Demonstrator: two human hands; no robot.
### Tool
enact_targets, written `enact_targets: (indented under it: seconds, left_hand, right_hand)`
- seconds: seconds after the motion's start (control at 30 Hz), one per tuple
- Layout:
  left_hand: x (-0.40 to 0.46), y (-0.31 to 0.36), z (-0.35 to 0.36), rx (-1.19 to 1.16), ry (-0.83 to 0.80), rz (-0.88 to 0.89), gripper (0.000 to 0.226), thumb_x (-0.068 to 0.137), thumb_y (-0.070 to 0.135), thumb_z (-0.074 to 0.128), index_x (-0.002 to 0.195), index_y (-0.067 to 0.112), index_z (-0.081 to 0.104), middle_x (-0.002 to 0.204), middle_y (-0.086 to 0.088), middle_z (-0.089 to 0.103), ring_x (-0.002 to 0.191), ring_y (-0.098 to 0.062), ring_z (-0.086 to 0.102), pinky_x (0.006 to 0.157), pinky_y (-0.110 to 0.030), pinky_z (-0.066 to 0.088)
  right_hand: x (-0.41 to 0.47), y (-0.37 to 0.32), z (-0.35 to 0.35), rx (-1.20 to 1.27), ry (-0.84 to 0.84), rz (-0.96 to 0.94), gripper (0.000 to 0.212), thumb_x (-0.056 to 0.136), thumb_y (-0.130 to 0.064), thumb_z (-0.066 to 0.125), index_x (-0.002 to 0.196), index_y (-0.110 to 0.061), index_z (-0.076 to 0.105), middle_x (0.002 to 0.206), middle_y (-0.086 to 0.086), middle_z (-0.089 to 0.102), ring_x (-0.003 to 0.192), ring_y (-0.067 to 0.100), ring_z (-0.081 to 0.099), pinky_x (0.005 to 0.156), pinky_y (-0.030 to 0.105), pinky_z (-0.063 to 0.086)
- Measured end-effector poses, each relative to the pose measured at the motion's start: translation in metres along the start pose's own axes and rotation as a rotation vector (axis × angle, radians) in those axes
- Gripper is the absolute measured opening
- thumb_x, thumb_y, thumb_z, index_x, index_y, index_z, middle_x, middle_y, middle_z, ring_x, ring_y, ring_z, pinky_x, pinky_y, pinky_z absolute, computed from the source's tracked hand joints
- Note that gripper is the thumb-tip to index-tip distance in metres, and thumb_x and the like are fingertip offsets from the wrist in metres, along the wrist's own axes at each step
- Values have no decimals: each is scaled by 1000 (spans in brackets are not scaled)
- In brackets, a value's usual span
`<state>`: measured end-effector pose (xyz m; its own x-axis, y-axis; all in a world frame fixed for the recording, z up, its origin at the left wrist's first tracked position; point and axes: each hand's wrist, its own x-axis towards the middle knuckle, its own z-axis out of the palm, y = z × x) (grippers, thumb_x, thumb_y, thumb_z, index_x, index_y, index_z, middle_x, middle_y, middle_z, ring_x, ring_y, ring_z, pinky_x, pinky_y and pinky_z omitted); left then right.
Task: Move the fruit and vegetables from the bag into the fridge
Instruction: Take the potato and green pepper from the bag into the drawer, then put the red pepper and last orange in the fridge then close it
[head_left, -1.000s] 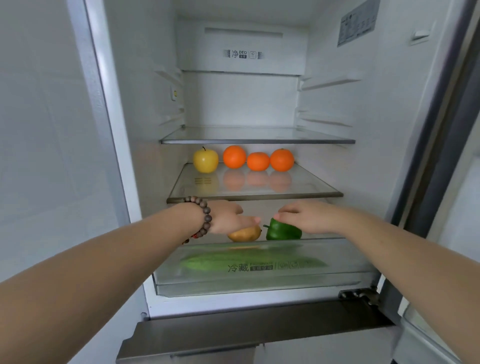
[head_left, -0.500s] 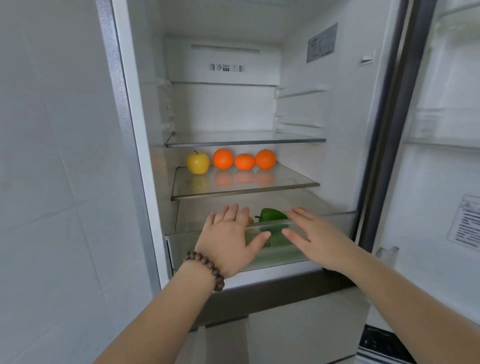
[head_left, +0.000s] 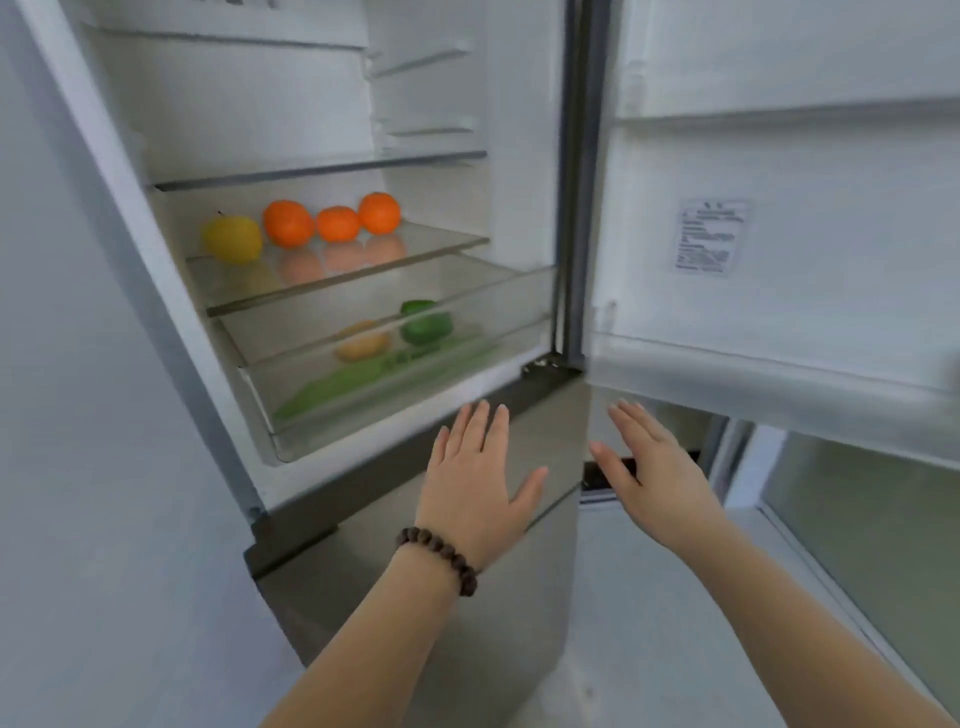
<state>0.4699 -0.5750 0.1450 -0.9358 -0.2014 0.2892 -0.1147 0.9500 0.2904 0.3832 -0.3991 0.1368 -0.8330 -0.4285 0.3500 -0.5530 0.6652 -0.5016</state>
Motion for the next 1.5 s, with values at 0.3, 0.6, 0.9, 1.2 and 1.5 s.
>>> enact_targets:
  seconds: [0.3, 0.6, 0.9, 1.2, 1.5]
  left_hand:
    - [-33, 137, 111, -172, -212, 353, 72, 92, 52, 39, 149, 14, 19, 157, -7, 17, 146, -22, 8, 119, -40, 8]
    - [-109, 304, 189, -258, -453, 731, 69, 92, 47, 43, 147, 12, 23, 156, -7, 20, 145, -23, 10, 118, -41, 10]
    - [-243, 493, 226, -241, -613, 1145, 72, 90, 51, 42, 148, 14, 22, 156, -6, 21, 144, -22, 15, 117, -40, 14]
    - [-388, 664, 229, -329, -679, 1483, 72, 91, 52, 41, 149, 16, 20, 157, -4, 18, 145, -20, 12, 117, -39, 13]
    - [-511, 766, 221, -397, -795, 1766, 72, 91, 51, 42, 149, 16, 18, 158, -3, 17, 146, -18, 10, 118, -39, 12]
  right_hand:
    - [-152, 102, -52, -136, 141, 495, 57, 95, -43, 40, 143, -14, 33, 153, 3, 30, 143, 15, 18, 113, 29, 19]
    - [-339, 180, -129, -231, 355, 992, 55, 96, -43, 40, 141, -13, 37, 151, 5, 33, 142, 19, 21, 111, 31, 23]
    - [-552, 211, -209, -290, 610, 1383, 52, 96, -42, 41, 139, -13, 39, 150, 3, 33, 142, 18, 22, 109, 33, 28]
    - [-727, 208, -275, -369, 820, 1683, 53, 95, -45, 40, 138, -15, 41, 150, -1, 34, 142, 15, 22, 110, 31, 28]
    - [-834, 188, -315, -408, 1013, 1955, 50, 96, -44, 39, 138, -18, 41, 152, -4, 30, 142, 13, 21, 108, 30, 28]
